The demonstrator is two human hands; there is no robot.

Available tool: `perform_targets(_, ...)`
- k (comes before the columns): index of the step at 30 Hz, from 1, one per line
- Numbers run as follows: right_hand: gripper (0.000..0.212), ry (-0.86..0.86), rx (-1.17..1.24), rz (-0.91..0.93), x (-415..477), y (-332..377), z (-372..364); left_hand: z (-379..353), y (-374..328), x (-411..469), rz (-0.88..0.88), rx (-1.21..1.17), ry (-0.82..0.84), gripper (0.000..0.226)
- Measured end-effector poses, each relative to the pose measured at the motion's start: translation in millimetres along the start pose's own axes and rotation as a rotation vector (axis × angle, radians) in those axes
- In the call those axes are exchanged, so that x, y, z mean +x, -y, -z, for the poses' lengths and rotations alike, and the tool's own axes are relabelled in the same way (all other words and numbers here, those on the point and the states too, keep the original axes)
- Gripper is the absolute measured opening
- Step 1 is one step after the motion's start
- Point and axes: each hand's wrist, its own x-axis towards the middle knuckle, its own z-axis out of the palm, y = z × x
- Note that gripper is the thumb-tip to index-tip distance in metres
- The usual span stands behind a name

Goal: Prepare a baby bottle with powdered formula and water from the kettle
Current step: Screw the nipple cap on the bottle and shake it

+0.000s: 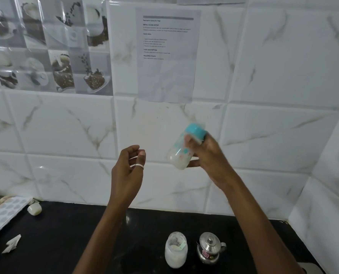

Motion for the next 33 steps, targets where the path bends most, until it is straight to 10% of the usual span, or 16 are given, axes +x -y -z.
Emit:
perform_targets(4, 0.047, -0.24, 0.405, 0.109, 12.4, 10.7, 18.1, 2.3, -0.9, 0.8, 0.011, -0.012, -0.005, 0.022)
perform_targets(9, 0.045, 0.066, -0.109, -0.011, -3.0, 3.7, 7.7, -1.6, -3.0, 1.3, -0.003, -0.011, 0.009, 0.021)
perform_targets(15, 0.045, -0.229, 0.428, 0.12, 5.6, 15.6, 18.5, -3.3, -3.2, 1.9, -0.007, -0.009, 0.021, 0.022)
perform_targets(20, 0.048, 0.067, -0.067, -0.005, -6.5, 5.9, 6.3, -6.8, -5.2, 1.3, -0.012, -0.008, 0.024, 0.026)
perform_targets(25, 0.036, -0.194, 0.495, 0.09, 1.8, 15.7, 11.5, -3.2, -3.7, -0.3, -0.006, -0.018, 0.017, 0.023)
perform_targets(30, 0.046, 0.044, 0.009, -0.026, -7.5, -0.5, -5.4, -5.0, -3.9, 0.5, -0.012, -0.002, 0.018, 0.023)
perform_targets(33, 0.043, -0.03, 0.18, 0.02, -7.3, 3.8, -3.1, -3.6, -3.9, -0.8, -0.004, -0.021, 0.018, 0.022)
